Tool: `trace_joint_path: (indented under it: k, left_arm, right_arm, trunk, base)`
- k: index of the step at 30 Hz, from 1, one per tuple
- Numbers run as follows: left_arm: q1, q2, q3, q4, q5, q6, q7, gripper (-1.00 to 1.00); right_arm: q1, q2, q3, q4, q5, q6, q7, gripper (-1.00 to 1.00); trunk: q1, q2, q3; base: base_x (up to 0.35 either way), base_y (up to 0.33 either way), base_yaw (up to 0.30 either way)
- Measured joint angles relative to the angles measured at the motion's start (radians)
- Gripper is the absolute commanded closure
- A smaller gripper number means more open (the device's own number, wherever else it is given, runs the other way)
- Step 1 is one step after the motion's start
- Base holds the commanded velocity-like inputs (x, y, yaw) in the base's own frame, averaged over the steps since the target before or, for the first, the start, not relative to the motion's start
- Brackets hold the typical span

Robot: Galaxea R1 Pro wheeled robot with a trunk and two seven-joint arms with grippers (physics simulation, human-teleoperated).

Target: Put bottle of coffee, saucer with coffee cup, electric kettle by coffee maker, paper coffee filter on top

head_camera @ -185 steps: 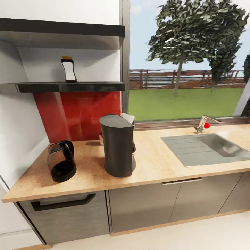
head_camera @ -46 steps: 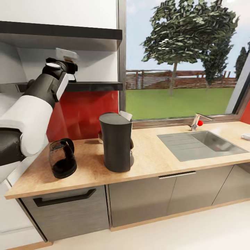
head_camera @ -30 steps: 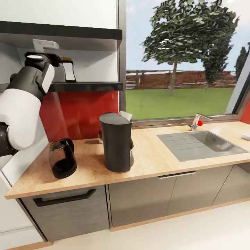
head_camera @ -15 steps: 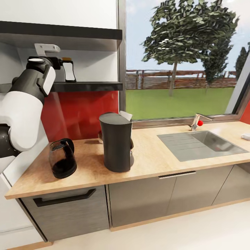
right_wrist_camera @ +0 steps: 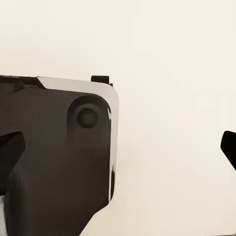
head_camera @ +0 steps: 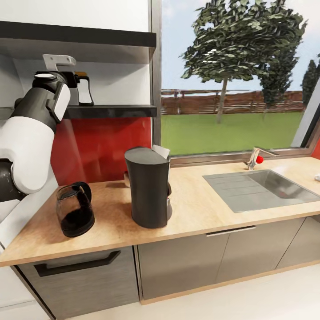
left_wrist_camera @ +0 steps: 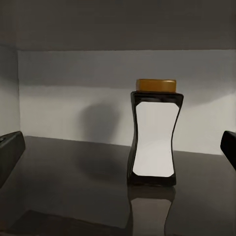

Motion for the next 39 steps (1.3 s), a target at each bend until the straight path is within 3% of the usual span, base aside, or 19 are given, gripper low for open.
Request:
trace_joint_path:
  k: [23,30,39]
  left_arm:
    - [0.003,0.002,-0.002,0.006,0.000,-0.001,-0.004,-1.00]
    - [0.003,0.004,0.000,0.006,0.000,0.001,-0.004,-1.00]
    - [0.003,0.008,-0.005,-0.003,0.036,-0.002,-0.005,-1.00]
  right_arm:
    - [0.000,0.004,0.000,0.000,0.000,0.000,0.000,-1.00]
    - [0.000,0.005,0.000,0.001,0.001,0.000,0.000,-1.00]
    - [0.000,0.006,0.000,0.001,0.000,0.000,0.000,-1.00]
  trunk:
    - [0.000,0.000,0.000]
    - [0.000,0.000,0.000]
    - [0.000,0.000,0.000]
  base:
    - [0.099,0.000,0.000]
    - [0.276,0.000,0.000]
    - [0.100,0.000,0.000]
